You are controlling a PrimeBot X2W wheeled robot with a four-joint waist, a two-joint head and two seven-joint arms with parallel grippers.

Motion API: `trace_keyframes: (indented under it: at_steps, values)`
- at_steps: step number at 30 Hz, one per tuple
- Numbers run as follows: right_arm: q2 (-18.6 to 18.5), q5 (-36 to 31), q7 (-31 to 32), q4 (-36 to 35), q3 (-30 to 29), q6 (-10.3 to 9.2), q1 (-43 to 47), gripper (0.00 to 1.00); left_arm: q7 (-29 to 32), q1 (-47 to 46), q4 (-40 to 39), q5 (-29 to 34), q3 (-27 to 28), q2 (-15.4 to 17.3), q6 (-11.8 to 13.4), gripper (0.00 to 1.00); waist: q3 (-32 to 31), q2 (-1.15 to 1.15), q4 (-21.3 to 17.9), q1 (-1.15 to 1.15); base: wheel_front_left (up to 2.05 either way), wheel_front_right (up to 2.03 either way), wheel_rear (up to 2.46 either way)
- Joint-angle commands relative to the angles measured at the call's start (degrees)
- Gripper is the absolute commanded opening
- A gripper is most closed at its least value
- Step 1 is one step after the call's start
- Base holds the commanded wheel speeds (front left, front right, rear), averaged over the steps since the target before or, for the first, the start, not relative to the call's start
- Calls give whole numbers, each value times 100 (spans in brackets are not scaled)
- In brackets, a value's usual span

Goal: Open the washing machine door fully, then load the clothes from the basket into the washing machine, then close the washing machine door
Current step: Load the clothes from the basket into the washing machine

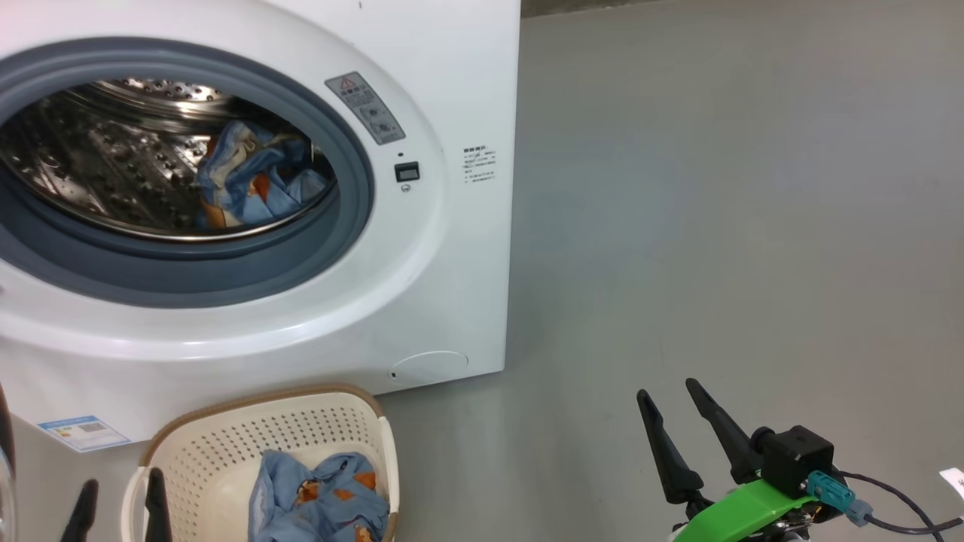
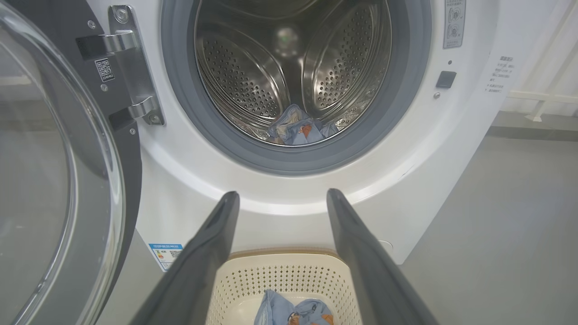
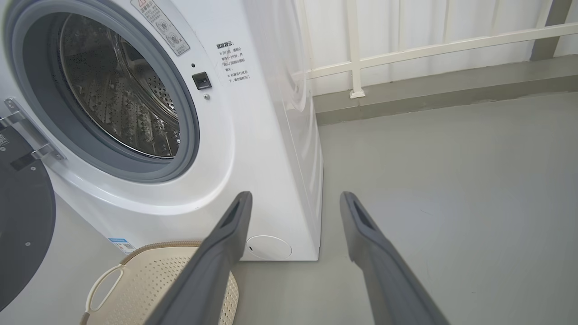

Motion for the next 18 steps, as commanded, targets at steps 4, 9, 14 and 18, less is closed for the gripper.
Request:
trace_keyframes:
  at_steps: [4, 9, 14, 18]
  values:
    - [21, -155, -69, -158, 66, 9, 47, 100, -31, 66, -131, -27, 139, 51, 108, 100, -115, 0, 70, 0, 0, 0, 0]
    - [21, -188, -69, -172, 23, 9, 138, 100, -31, 202, -106, -84, 50, 50, 190, 100, -191, 0, 142, 0, 0, 0, 0]
    - [21, -207, -69, -149, 10, 9, 192, 100, -31, 284, -87, -98, -19, 50, 241, 100, -263, 0, 195, 0, 0, 0, 0]
    - [21, -210, -69, -132, 20, 9, 233, 100, -31, 366, -93, -129, -61, 49, 281, 100, -314, 0, 220, 0, 0, 0, 0]
